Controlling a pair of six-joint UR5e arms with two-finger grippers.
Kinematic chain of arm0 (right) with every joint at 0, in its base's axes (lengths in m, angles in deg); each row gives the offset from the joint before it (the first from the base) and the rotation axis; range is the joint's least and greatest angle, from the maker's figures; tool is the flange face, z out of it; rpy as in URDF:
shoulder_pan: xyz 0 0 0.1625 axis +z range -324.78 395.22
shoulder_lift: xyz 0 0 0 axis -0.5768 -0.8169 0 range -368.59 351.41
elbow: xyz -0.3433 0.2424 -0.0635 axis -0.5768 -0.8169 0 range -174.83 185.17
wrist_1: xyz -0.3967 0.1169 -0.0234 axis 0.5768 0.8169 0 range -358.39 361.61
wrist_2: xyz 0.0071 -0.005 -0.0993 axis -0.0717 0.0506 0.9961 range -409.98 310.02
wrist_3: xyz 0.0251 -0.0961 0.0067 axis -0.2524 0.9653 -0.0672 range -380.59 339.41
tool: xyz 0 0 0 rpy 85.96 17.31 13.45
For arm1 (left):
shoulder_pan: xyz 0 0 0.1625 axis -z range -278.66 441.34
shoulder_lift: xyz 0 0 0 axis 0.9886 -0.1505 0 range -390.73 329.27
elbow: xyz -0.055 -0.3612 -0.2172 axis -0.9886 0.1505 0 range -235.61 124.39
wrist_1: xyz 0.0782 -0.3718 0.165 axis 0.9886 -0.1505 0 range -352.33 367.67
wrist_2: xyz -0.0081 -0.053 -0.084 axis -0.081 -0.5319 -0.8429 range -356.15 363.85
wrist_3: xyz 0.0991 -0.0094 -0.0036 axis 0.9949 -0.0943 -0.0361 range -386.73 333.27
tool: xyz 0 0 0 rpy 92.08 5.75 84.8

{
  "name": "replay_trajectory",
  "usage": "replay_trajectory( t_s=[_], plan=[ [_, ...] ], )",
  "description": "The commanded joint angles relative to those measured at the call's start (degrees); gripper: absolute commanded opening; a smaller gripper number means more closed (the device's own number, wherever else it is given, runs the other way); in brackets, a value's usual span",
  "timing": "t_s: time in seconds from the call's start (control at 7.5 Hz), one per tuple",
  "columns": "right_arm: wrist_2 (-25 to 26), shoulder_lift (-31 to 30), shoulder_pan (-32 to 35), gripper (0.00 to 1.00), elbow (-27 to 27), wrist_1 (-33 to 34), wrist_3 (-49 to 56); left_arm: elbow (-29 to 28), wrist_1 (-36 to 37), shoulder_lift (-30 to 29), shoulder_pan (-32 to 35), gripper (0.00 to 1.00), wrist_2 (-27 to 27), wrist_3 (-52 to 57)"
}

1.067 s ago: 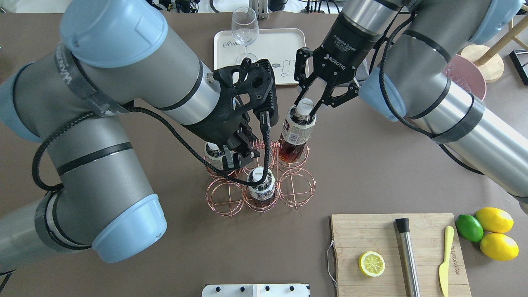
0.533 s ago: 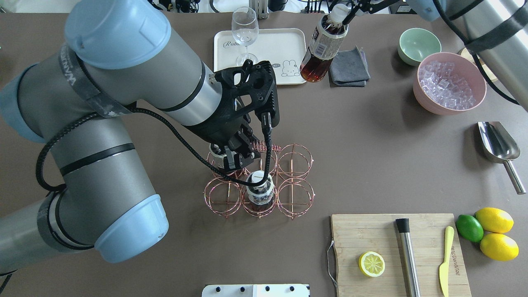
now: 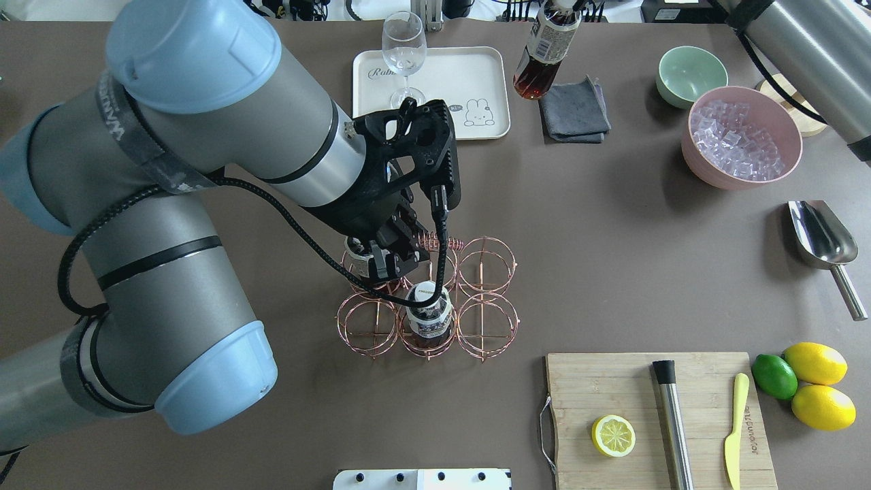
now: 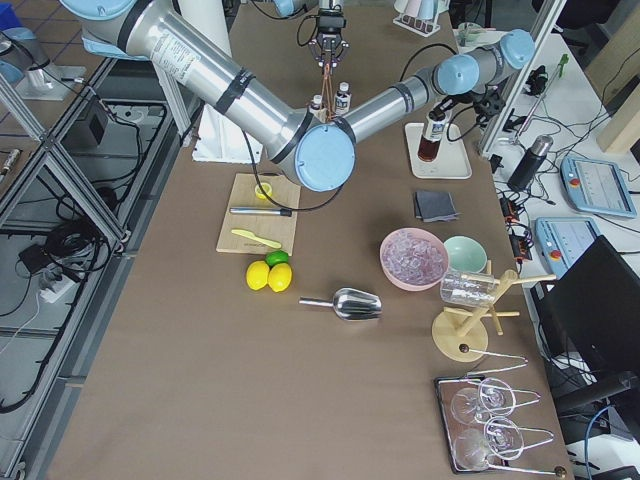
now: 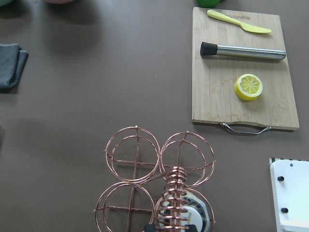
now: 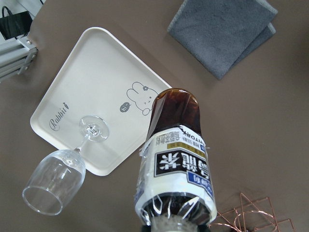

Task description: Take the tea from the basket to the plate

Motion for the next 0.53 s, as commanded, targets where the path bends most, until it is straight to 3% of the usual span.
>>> replay_trajectory(
  t_s=[0.0,0.13,0.4],
  plan=[
    [4.4,5.0,-1.5,0.00,-13.5,-11.9,0.4,0.3,0.1,-0.2,0.1,0.00,0.1,0.0],
    [7.5,5.5,-2.9,0.00,-14.8,-16.6,0.6,0.6,0.2,-0.3,0.3,0.00,0.0,-0.1],
    [13.2,8.1,-5.4,0.00,-16.1,-19.7,0.7,3.2,0.3,0.1,2.0,0.00,-0.1,-1.0]
  ],
)
